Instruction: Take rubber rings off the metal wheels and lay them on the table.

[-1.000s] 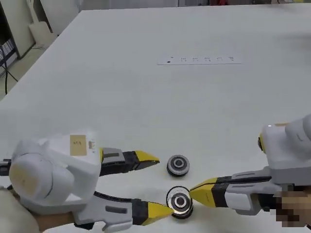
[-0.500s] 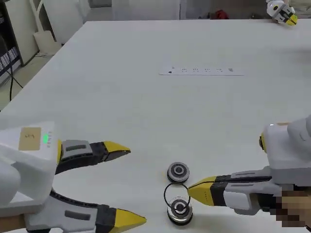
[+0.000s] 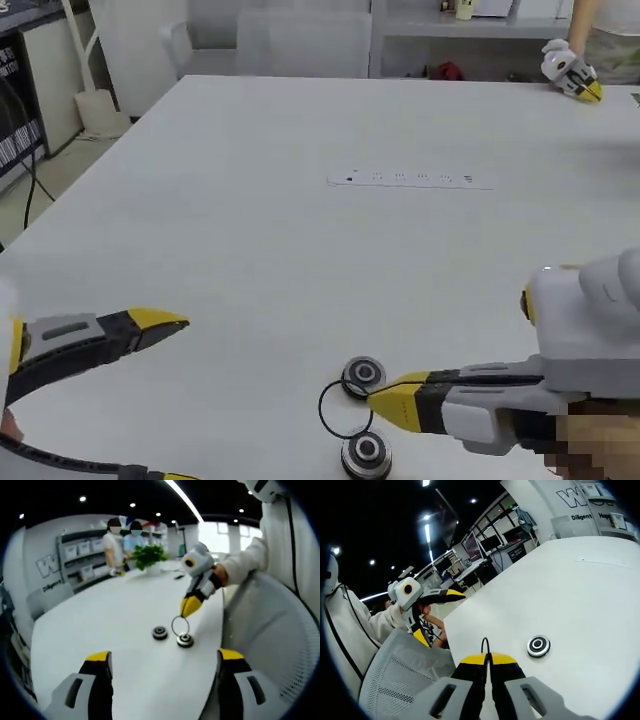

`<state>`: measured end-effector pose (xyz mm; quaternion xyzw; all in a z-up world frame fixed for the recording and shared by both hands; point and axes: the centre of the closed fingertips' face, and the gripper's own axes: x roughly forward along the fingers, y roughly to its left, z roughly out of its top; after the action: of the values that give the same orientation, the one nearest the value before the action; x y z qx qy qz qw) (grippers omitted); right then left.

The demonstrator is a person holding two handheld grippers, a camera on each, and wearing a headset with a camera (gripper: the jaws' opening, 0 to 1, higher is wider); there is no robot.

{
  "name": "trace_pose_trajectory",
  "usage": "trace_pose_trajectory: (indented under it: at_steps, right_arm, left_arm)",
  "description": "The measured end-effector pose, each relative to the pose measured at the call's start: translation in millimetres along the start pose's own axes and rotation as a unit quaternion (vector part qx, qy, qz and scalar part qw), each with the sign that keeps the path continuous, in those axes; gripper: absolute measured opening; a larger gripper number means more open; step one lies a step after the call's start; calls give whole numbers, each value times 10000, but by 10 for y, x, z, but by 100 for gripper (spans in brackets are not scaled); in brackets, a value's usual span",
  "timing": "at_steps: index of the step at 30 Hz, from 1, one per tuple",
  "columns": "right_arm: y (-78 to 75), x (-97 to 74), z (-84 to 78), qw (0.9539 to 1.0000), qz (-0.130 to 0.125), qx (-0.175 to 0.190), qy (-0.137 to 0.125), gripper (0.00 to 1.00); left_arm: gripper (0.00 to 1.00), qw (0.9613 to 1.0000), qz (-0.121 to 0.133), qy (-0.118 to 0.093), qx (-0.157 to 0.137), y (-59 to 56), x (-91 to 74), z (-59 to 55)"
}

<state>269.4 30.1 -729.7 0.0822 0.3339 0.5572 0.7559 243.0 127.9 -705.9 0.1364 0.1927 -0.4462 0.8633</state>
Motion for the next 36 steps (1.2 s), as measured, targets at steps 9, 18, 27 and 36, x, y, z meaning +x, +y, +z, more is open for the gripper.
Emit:
trace_pose_trajectory:
  at_steps: [9,18,27,36]
  right_arm:
    - [164,156,-10,9999,101,-68,32,0]
    - [214,270,-127,9996,131,-61,224,0]
    - [162,374,-367,9980,28,-149,615,0]
    - [146,464,-581,9940,-50,-508,970,0]
  left_arm:
    - [98,9997,124,-74,-194,-37,-113,-69]
    - [99,9993,185,-136,-283,-74,-176,-92]
    - [99,9993,172,-102,-309,-102,-186,-169]
    - [98,9994,160,-113,-299,-105,-182,-172]
